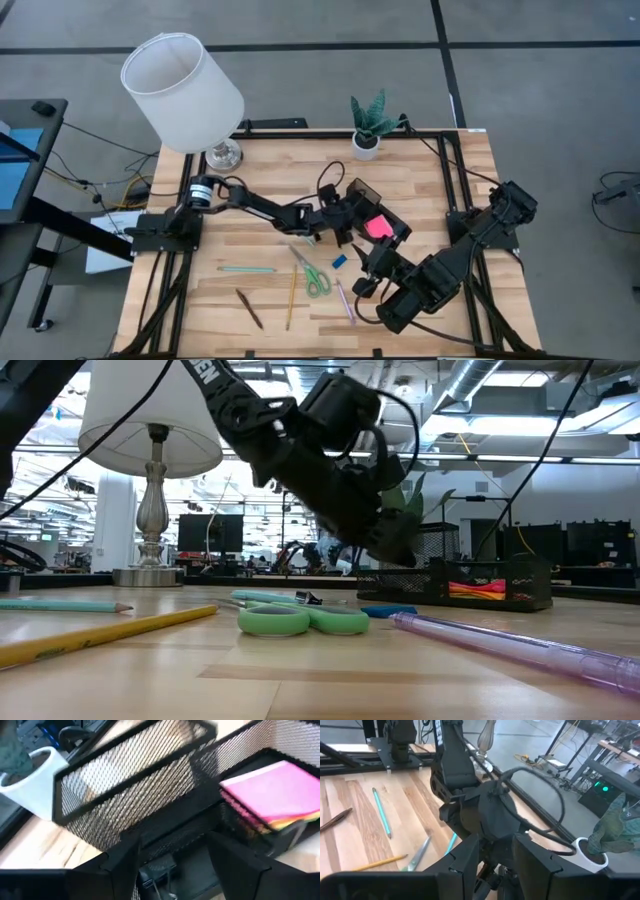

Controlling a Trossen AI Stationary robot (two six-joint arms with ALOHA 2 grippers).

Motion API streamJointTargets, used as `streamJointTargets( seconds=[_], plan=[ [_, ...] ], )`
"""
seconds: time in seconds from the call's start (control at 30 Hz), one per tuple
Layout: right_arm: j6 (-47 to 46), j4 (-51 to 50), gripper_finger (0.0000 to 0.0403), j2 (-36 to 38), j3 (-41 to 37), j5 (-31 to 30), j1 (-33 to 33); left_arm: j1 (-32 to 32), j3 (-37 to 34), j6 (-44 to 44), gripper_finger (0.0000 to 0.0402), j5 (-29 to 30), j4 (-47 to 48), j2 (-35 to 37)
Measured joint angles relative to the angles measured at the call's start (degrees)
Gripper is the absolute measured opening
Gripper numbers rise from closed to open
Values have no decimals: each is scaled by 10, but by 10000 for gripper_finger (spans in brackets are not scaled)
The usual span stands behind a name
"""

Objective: Pick and place office supplies into organizer
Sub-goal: Put the black binder clip into the desk organizer

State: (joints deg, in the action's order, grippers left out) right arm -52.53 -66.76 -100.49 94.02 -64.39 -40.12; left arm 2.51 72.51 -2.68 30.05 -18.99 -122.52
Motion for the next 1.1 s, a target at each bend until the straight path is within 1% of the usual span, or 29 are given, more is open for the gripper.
streamJointTargets(
  seconds=[0.13, 0.23, 0.4, 0.47, 0.67, 0.8, 0.93, 1.0, 1.1],
  plan=[
    [0, 0, 114, 0, 0, 5, 0, 17, 38, 0, 221, 13, 78, 13],
    [0, -4, 114, 0, 0, 6, 0, 35, 75, 3, 221, 20, 187, 22],
    [0, -4, 114, 0, 0, 6, 0, 64, 129, 55, 222, 18, 391, 34],
    [0, -4, 114, 0, 0, 11, 0, 75, 133, 71, 222, 18, 470, 34],
    [1, -3, 114, 0, 0, 18, 0, 92, 134, 131, 222, 7, 627, 35],
    [5, -3, 114, 0, 0, 28, 0, 90, 134, 133, 222, 2, 687, 39],
    [5, -3, 114, 0, 0, 43, 0, 86, 134, 129, 222, -17, 708, 56],
    [5, -5, 114, 0, 0, 48, 0, 82, 134, 129, 222, -16, 732, 75],
    [5, -5, 114, 0, 0, 52, 0, 73, 134, 141, 222, 7, 791, 120]
  ],
)
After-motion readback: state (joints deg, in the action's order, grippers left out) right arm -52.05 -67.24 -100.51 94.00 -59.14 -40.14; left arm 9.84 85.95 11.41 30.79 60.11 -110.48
